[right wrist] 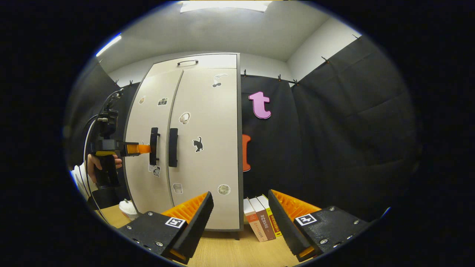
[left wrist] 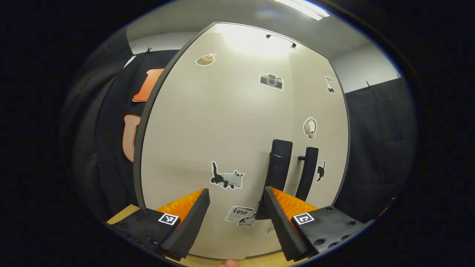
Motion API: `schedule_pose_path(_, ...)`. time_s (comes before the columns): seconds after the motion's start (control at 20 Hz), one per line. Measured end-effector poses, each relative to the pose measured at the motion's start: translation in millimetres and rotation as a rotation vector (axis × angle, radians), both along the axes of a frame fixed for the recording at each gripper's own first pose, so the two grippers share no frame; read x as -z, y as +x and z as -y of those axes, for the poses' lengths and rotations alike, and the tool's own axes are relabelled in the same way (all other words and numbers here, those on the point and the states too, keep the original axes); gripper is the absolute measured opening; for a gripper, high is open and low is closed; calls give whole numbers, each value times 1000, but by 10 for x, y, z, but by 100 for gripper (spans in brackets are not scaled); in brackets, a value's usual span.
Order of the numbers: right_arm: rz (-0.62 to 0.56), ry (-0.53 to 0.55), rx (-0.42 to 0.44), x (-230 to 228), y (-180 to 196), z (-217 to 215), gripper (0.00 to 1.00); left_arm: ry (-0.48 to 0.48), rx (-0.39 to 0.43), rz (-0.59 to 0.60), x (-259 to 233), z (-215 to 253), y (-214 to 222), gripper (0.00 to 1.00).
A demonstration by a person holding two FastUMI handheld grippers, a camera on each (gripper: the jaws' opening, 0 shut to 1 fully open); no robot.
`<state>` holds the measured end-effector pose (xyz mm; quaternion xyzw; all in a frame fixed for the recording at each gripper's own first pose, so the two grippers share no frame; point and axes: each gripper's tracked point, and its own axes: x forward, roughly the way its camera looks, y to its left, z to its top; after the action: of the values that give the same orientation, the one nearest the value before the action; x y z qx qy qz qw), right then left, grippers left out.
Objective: Grab one shoe with the right hand and put it into the shoe cabinet, grab the other shoe with the left hand and put it into the shoe cabinet; then close the right door with the right hand and the left door with the left hand.
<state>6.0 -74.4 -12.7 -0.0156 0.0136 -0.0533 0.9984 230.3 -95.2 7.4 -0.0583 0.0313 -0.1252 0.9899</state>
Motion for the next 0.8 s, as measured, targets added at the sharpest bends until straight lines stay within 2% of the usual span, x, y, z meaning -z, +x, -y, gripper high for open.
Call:
schedule_pose_path(0.2, -4, 2, -5, -13, -32, -17, 92, 2, -6, -5, 8, 0, -9, 96)
schedule_pose_path(0.25, -2, 1, -7, -26, -37, -24, 92, -14, -4, -11, 6, 1, -49, 93)
schedule_pose_path(0.35, 0, -3, -8, -39, -58, -29, 92, -44, -5, -8, -67, -38, -147, 96)
schedule_pose_path(0.55, -22, 1, -19, 50, -71, -74, 92, -62, -19, 20, -245, -233, -554, 96)
schedule_pose_path(0.8, -30, 15, -48, 120, -75, -210, 92, 16, -93, 78, -283, -562, -1138, 96)
